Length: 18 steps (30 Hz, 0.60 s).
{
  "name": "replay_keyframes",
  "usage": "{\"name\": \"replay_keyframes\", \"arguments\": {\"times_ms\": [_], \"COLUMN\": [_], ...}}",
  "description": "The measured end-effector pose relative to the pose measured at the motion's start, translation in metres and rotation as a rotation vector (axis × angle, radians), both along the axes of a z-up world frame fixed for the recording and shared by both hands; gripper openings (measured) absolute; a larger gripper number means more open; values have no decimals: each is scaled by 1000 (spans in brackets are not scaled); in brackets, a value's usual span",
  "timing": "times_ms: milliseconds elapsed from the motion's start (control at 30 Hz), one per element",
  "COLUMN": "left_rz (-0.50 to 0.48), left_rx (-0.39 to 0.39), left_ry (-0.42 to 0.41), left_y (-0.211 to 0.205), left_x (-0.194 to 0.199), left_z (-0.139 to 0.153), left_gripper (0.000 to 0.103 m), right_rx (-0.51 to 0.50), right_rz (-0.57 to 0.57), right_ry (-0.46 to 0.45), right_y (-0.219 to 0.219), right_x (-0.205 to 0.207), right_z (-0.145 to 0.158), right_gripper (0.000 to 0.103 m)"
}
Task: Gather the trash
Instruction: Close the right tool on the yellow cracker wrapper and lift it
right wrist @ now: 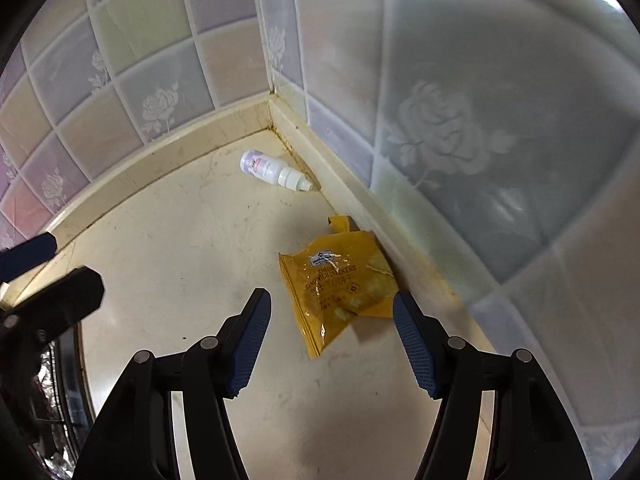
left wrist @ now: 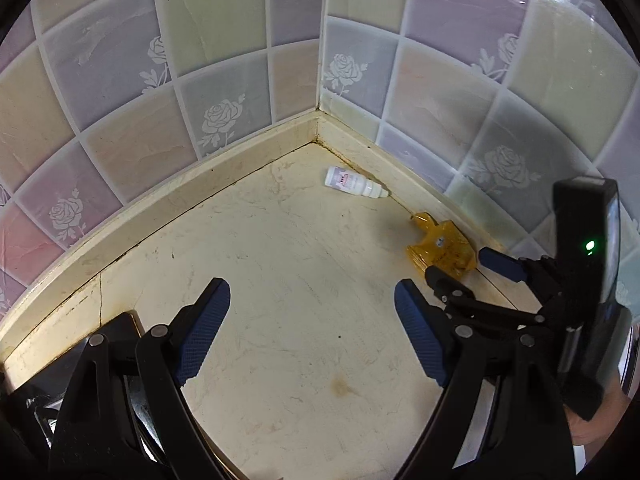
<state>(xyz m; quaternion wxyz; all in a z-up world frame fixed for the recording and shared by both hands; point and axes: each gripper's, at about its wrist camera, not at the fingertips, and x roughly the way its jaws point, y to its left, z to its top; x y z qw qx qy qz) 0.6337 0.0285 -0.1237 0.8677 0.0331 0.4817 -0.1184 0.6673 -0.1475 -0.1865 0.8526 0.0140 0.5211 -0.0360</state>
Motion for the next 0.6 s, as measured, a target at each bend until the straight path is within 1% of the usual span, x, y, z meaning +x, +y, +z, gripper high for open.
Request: {"name": "replay_keyframes", "arguments": {"times_ms": [67, 167, 200, 267, 300, 333, 367, 433, 467, 533, 600], "left_rz": [3, -3, -6, -11, -14, -15, -15, -11, -10, -11, -13], "left_rx": [0, -1, 3, 6, 6, 6, 5, -2, -8, -18, -17], "left_ry": [5, 14, 17, 22, 27, 31, 34, 40, 42, 46, 47], "left_y": [0, -2, -3, -5, -5, -6, -6, -7, -8, -10, -14], "left_x": [6, 12, 14, 17, 19, 20, 22, 28, 31, 38, 45], "left_z": [-2, -5, -7, -10, -12, -14, -15, -18, -19, -21, -23], "left_gripper": [83, 83, 83, 83, 83, 83, 83, 83, 83, 83, 83], "right_rx": [-11, -26, -19, 8, 18, 29, 33, 37, 29, 28, 32], "right_rz": [10, 23, 24, 17, 14, 19, 24, 42, 47, 52, 39], "right_ry": [15, 43, 54, 56, 54, 52, 50, 44, 40, 32, 16], "right_y": [3, 6, 5, 3, 3, 3, 4, 8, 10, 13, 12], "right_x": [8, 19, 22, 25, 26, 28, 28, 29, 29, 28, 25], "right_z": [-11, -26, -31, -35, -36, -37, -37, -37, -37, -36, -33], "right_gripper": [65, 55, 50, 48, 43, 37, 35, 20, 18, 7, 6]}}
